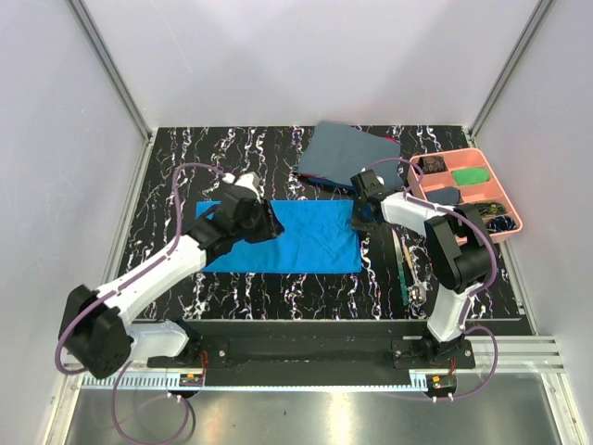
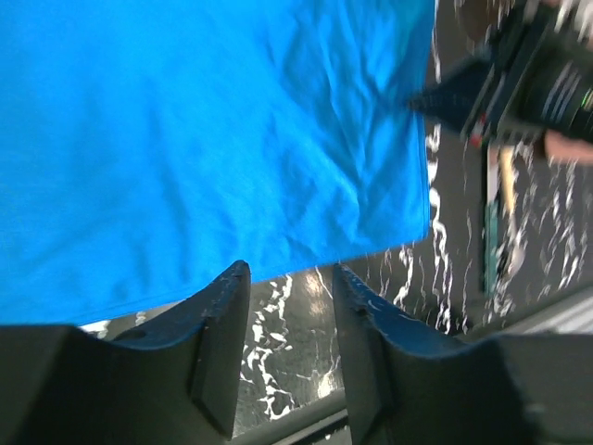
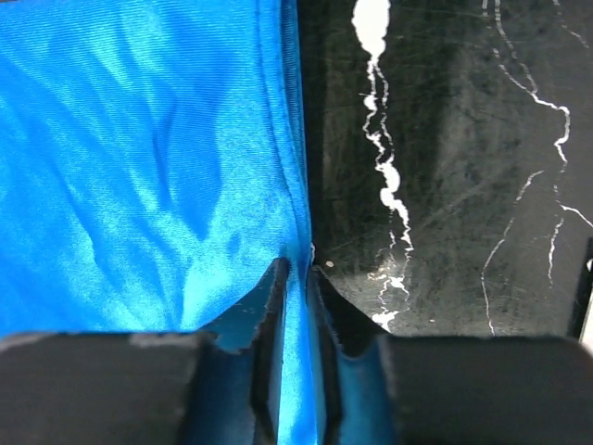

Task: Fold the napkin into a case and place the utensils inside
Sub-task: Smooth out the rectangle-folded napkin at the center of the board.

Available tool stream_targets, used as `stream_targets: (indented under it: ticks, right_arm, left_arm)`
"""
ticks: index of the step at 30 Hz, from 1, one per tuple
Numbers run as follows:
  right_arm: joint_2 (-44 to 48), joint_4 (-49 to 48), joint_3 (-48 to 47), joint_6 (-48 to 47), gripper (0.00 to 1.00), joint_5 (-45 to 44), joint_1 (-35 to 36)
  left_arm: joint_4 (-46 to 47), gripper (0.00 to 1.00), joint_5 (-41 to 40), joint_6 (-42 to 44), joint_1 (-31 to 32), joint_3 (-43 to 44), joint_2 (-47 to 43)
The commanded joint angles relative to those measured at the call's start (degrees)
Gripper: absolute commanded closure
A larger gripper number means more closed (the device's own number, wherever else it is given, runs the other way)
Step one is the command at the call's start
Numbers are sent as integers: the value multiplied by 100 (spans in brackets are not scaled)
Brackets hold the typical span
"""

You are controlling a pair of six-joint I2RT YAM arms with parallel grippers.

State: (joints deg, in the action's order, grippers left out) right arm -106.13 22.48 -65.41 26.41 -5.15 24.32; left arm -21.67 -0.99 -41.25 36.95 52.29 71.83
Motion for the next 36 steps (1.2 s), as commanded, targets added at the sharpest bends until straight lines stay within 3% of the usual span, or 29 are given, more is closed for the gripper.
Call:
stream_targets:
  ticks: [1,7,16,17,18,22,28,36]
  right_arm:
    - [-312,459,467,162,86,-302,38]
    - [188,327,652,119,100,-479,-15]
    - [769,318,688,-145,100,-119,-76]
    - [725,362,574,-119,94,-92,-85]
    - [681,589,512,-102,67,-83,-85]
    - [760,1065,450,171,39,-101,-85]
    - [874,1496,678,496,36,-12,-15]
    - [664,1549,617,830,46,-426,205]
  left_arm:
    - [-118,55,-296,-6,-450,-88,-477]
    - [-338,54,-16,74,-978,-298,-626]
    - [-190,55,643,451,-1199,-395,-426]
    - [-154,54,757,469,-1155,-352,-355]
    - [-136,54,776,478,-1085,-317,-276]
    - [-66,54,504,321,-541,-211,-82]
    - [137,54,416,223,-434,-386,-196]
    - [137,54,451,311,-434,-413,-275]
